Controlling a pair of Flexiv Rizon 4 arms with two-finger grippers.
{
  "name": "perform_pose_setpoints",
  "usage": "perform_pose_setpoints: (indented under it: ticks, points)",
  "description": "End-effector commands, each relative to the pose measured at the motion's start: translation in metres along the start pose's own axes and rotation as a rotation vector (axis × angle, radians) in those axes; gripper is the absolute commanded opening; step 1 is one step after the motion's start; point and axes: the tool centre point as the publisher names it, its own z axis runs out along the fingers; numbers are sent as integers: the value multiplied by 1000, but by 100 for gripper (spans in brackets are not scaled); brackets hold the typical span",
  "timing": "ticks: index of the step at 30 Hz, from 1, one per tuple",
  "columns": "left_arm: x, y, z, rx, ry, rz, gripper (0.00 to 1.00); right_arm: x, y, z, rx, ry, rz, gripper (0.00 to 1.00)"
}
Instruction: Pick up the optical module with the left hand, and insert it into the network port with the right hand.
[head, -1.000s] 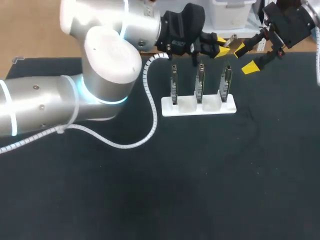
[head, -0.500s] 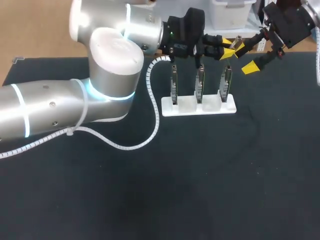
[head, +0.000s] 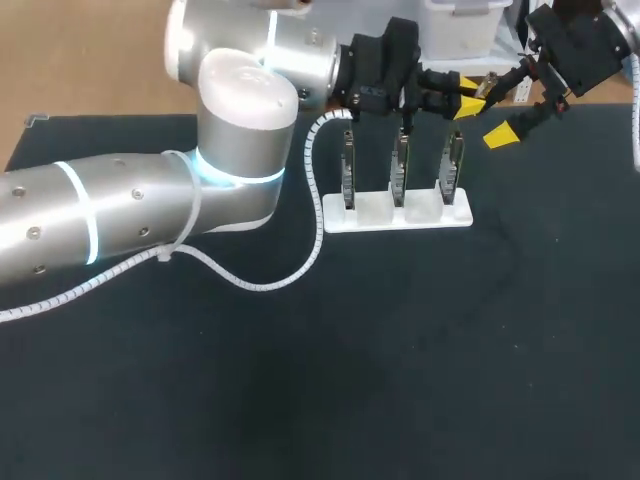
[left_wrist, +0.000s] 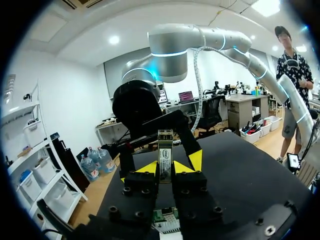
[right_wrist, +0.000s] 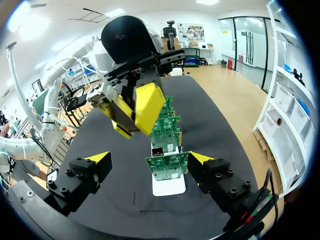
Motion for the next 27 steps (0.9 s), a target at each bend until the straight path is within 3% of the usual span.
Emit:
perform_pose_setpoints:
  ticks: [1,13,27]
  points:
    - [1,2,-1,-10,12,-16,0,0,2,0,5,0,-1,100]
    - [5,-12,-8,-84,25,-64,0,0,2,0,5,0,-1,100]
    - [7,-12,-10,-91,30,-98,0,0,2,0,5,0,-1,100]
